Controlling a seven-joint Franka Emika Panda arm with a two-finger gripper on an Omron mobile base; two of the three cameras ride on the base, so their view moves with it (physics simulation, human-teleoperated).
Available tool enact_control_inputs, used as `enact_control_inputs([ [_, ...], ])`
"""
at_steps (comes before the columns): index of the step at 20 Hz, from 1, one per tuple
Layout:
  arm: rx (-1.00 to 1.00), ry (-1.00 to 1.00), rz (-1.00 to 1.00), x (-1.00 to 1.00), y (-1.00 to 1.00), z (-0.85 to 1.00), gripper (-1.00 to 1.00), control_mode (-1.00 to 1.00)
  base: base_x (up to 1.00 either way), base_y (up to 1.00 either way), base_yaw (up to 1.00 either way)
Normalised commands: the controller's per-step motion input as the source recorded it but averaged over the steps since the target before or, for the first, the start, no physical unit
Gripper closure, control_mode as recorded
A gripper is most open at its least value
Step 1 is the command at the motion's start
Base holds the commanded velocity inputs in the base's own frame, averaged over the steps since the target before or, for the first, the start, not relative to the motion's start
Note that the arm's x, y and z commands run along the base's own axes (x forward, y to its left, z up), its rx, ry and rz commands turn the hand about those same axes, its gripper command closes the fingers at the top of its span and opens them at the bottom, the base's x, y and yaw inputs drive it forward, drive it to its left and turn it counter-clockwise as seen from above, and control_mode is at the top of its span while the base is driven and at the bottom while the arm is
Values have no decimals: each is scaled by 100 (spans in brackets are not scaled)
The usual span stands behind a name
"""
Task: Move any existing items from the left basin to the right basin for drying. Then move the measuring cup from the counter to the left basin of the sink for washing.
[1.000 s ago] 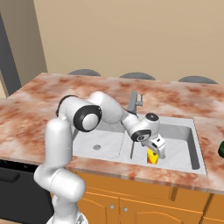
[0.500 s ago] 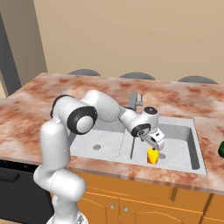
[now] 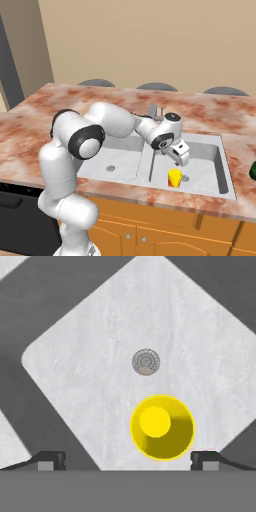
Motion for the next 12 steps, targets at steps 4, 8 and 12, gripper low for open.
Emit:
enact_control_inputs([
  [4,0,0,-5,-12,-19,42,-100,-100,0,0,0],
  [8,0,0,-8,-15,-27,37,-100,-100,0,0,0],
  [12,0,0,-8,-18,-41,31,-100,-100,0,0,0],
])
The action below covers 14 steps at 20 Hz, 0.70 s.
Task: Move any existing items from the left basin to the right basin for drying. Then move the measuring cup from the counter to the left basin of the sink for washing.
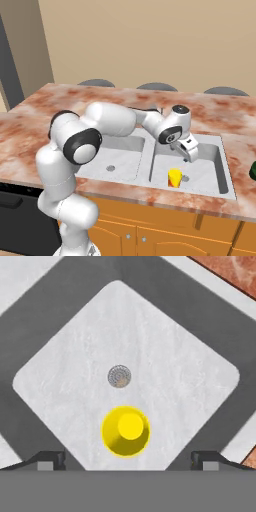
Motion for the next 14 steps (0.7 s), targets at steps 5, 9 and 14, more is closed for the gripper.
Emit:
enact_control_inputs([
  [5,1,0,-6,-19,-48,30,-100,-100,0,0,0],
  [9,1,0,-6,-19,-51,29,-100,-100,0,0,0],
  [14,1,0,-5,-22,-52,24,-100,-100,0,0,0],
])
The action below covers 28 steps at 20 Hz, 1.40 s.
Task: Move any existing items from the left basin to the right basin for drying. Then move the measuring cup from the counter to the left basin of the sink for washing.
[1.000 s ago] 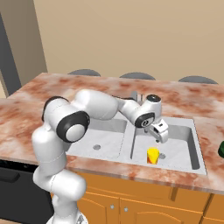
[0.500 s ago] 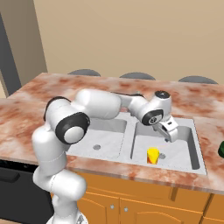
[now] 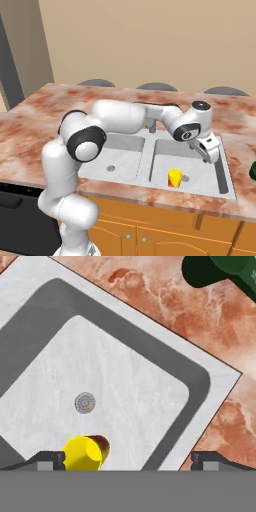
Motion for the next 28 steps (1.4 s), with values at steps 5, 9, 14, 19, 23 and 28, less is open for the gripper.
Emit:
enact_control_inputs([
  [5,1,0,-5,-26,-51,20,-100,-100,0,0,0],
  [9,0,0,-4,-25,-50,12,-100,-100,0,0,0],
  [14,0,-1,-3,-23,-45,5,-100,-100,0,0,0],
  [19,0,-5,0,-16,-33,0,-100,-100,0,0,0],
  [23,0,-11,0,-14,-27,0,-100,-100,0,0,0],
  [28,0,-12,0,-26,-26,0,-100,-100,0,0,0],
])
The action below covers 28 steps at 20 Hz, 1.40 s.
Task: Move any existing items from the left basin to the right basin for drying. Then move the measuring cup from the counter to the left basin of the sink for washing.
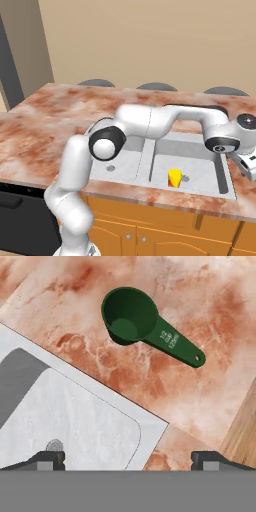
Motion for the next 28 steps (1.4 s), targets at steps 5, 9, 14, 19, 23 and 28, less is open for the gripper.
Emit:
enact_control_inputs([
  [5,0,-5,0,-29,-18,-2,-100,-100,0,0,0],
  [9,-12,0,0,-10,-2,-30,-100,-100,0,0,0],
  [14,-14,-1,0,0,-1,-26,-100,-100,0,0,0],
  [19,-4,-6,6,0,-21,-20,-100,-100,0,0,0],
  [23,-1,-1,8,0,-15,-6,-100,-100,0,0,0],
  [28,0,0,10,-1,-32,0,-100,-100,0,0,0],
])
